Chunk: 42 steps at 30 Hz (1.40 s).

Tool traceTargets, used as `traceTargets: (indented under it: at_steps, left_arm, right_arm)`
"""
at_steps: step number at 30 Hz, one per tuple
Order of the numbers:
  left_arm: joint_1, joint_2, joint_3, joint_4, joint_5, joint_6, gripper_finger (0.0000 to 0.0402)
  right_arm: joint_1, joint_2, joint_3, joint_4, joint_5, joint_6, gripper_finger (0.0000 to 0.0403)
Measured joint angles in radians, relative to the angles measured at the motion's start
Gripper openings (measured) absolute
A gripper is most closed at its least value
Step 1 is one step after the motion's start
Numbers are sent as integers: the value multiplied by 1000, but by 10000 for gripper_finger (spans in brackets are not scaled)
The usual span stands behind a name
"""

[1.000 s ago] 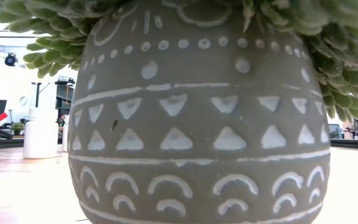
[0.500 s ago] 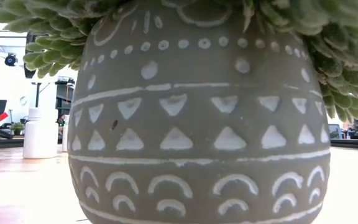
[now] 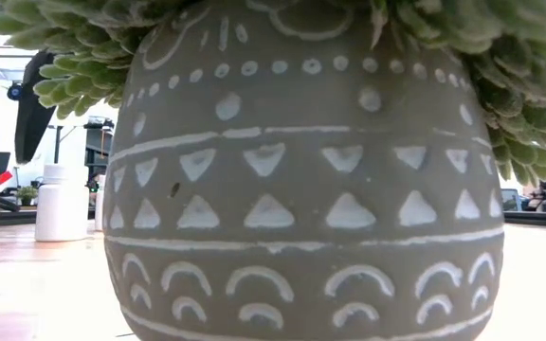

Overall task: Pick and place pill bottles into a basket
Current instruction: Put the white pill bottle into the orange bin

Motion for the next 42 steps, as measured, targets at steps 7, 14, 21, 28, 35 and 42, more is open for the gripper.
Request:
traceTargets:
  at_steps: [7,14,21,28,35,42]
  left_arm:
    - [0,0,-27,0,0,-1,233]
    - [0,0,-26,1,-1,-25,233]
    - [0,0,-28,0,-1,-26,221]
    - [0,-1,-28,1,-1,-26,145]
    - [0,-2,-22,0,-2,-26,143]
    - [11,-8,31,-64,-14,-24,143]
  right_arm:
    - [0,0,0,0,0,0,194]
    - [0,0,0,0,0,0,194]
    - [0,0,0,0,0,0,194]
    - [0,0,0,0,0,0,194]
    - [0,-1,0,0,0,0,194]
    - [0,-1,0,0,0,0,194]
